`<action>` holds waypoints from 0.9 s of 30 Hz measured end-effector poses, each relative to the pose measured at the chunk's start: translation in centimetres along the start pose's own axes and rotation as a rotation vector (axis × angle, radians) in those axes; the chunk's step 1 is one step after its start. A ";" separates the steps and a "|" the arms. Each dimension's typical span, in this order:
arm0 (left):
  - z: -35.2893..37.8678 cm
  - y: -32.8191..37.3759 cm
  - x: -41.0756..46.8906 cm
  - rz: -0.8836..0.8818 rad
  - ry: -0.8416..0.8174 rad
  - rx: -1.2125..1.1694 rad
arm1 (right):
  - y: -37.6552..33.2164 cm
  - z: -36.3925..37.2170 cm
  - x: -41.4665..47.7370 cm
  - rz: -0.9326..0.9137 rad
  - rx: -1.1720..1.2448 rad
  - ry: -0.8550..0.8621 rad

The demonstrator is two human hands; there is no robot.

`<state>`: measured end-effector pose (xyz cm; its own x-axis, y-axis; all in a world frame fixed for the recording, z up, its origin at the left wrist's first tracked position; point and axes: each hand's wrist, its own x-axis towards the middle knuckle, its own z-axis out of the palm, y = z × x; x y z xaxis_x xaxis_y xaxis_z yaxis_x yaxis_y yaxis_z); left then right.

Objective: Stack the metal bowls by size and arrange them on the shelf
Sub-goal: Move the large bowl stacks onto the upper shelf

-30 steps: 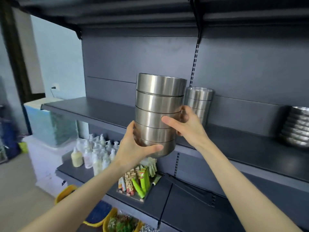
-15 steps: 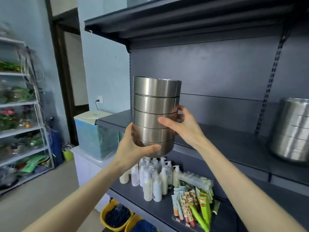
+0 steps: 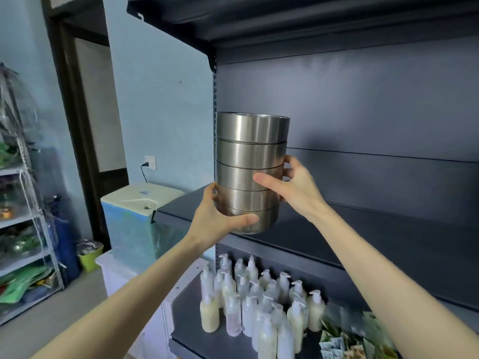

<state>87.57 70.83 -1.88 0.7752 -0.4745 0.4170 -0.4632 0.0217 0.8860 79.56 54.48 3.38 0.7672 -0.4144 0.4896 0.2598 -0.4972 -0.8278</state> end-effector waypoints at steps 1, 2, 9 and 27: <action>-0.5 -0.8 1.6 -0.005 -0.010 -0.002 | 0.5 0.7 1.4 0.002 -0.007 0.006; -1.0 -1.6 3.3 -0.006 -0.017 0.003 | 0.8 1.4 2.7 0.002 -0.011 0.010; -3.8 -7.5 13.7 -0.046 -0.091 0.007 | 5.1 6.2 11.7 0.062 -0.083 0.063; -6.0 -21.4 34.5 -0.089 -0.413 -0.011 | 15.7 15.0 26.5 0.237 -0.168 0.286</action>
<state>126.84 59.30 -5.19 0.5741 -0.7875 0.2242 -0.3958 -0.0272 0.9179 112.80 47.10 -0.78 0.5942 -0.7158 0.3669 -0.0220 -0.4705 -0.8821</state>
